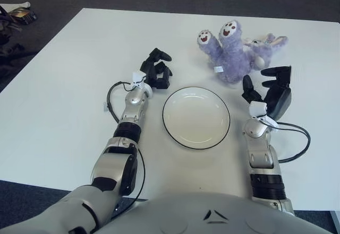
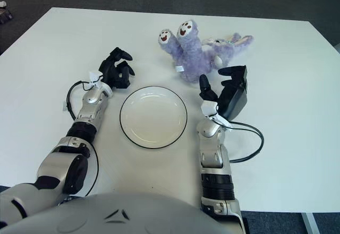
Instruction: Put the doll into the plate.
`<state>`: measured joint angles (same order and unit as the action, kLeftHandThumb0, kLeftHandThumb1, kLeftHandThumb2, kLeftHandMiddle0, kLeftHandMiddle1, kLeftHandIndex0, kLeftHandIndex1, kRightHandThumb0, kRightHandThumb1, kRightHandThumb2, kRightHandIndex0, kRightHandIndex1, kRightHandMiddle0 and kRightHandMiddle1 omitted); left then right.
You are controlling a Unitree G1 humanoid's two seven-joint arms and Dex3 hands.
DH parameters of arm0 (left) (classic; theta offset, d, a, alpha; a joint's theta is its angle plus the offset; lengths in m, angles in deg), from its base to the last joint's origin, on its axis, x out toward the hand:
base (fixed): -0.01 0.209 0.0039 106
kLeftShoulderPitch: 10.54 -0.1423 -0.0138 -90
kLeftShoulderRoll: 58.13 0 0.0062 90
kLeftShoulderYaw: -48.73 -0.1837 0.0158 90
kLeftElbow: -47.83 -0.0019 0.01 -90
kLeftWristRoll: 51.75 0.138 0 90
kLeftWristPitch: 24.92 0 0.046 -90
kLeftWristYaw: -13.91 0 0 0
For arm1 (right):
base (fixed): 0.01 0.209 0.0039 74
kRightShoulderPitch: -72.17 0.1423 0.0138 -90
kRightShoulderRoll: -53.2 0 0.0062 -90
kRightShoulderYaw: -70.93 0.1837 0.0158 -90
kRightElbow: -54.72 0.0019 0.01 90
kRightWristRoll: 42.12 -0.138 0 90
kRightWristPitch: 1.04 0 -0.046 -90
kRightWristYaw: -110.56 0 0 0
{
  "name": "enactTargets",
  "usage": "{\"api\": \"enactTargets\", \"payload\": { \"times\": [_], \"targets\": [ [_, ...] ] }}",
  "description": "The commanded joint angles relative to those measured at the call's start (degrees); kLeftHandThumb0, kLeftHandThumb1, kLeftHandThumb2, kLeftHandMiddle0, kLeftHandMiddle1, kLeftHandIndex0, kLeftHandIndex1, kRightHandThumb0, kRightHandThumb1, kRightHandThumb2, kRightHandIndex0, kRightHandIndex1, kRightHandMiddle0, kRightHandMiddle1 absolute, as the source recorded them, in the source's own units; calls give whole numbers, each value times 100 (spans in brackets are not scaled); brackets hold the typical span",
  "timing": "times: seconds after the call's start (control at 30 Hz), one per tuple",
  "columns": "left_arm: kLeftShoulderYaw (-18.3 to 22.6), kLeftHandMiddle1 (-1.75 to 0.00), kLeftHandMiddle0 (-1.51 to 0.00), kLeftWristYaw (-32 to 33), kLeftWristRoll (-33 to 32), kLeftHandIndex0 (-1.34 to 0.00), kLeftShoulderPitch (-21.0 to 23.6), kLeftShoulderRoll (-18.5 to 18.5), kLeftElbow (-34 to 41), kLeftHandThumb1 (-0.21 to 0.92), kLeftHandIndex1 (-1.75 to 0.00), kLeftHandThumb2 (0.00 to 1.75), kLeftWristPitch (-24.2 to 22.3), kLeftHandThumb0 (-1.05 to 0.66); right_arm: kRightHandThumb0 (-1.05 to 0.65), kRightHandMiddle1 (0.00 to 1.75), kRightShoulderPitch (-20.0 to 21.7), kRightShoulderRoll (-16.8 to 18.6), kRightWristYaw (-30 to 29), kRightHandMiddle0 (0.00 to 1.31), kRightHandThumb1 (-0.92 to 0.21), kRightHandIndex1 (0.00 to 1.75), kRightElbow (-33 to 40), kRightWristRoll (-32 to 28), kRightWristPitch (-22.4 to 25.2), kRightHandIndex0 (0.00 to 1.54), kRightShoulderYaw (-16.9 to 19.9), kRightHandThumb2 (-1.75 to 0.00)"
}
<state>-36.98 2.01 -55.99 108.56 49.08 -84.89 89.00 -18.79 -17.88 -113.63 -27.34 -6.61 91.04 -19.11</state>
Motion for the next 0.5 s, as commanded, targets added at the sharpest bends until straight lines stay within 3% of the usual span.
{"api": "enactTargets", "payload": {
  "times": [0.0,0.07,0.17,0.23,0.37,0.47],
  "targets": [
    [0,-175,-68,9,-15,-43,-379,12,-273,28,-164,134,-78,-2,-40,167,-525,68,-282,22,-79,149,-202,253,-61,7,-98,-62],
    [1,-175,-68,2,-17,-44,-378,13,-279,28,-164,135,-67,-2,-54,153,-544,52,-343,9,-66,139,-158,366,1,6,-133,-71],
    [-2,-175,-68,1,-11,-44,-372,14,-293,28,-164,135,-54,-2,-60,133,-600,30,-308,3,-56,116,-11,550,192,5,-179,-77],
    [-6,-175,-68,4,-3,-44,-370,12,-297,27,-164,135,-52,-2,-62,125,-624,20,-261,1,-53,105,69,654,312,4,-204,-80],
    [-42,-175,-69,58,63,-44,-352,12,-317,27,-164,136,-57,-2,-59,104,-580,12,240,0,-43,76,685,1139,1034,1,-336,-85],
    [-60,-175,-69,71,86,-44,-349,10,-324,27,-164,136,-61,-2,-57,95,-525,-1,501,0,-36,66,975,1423,1360,1,-418,-90]
  ]
}}
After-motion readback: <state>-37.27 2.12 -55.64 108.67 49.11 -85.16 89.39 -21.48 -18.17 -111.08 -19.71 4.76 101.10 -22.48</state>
